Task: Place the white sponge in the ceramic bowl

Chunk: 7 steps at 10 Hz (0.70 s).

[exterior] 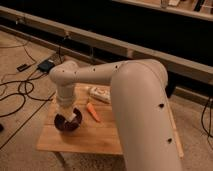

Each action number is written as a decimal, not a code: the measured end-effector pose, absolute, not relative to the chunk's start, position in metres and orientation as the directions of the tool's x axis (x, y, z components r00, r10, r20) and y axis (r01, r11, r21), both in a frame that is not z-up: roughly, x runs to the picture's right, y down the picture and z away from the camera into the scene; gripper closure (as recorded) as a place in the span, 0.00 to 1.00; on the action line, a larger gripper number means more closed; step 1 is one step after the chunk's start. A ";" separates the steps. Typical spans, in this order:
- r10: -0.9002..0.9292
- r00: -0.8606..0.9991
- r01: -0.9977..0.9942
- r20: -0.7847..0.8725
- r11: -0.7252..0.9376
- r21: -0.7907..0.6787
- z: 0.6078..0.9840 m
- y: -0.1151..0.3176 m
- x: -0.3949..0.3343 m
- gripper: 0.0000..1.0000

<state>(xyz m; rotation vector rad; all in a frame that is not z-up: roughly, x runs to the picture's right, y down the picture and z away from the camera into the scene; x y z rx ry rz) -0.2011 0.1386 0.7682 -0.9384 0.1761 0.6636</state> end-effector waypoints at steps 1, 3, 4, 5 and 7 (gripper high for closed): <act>0.448 0.791 -0.596 -0.418 0.409 -0.691 0.769 0.137 -0.200 0.65; 0.441 0.795 -0.591 -0.417 0.405 -0.698 0.771 0.136 -0.199 0.42; 0.439 0.797 -0.588 -0.415 0.404 -0.701 0.771 0.135 -0.199 0.35; 0.437 0.799 -0.584 -0.413 0.402 -0.705 0.772 0.135 -0.199 0.29; 0.435 0.802 -0.579 -0.409 0.399 -0.711 0.772 0.133 -0.199 0.29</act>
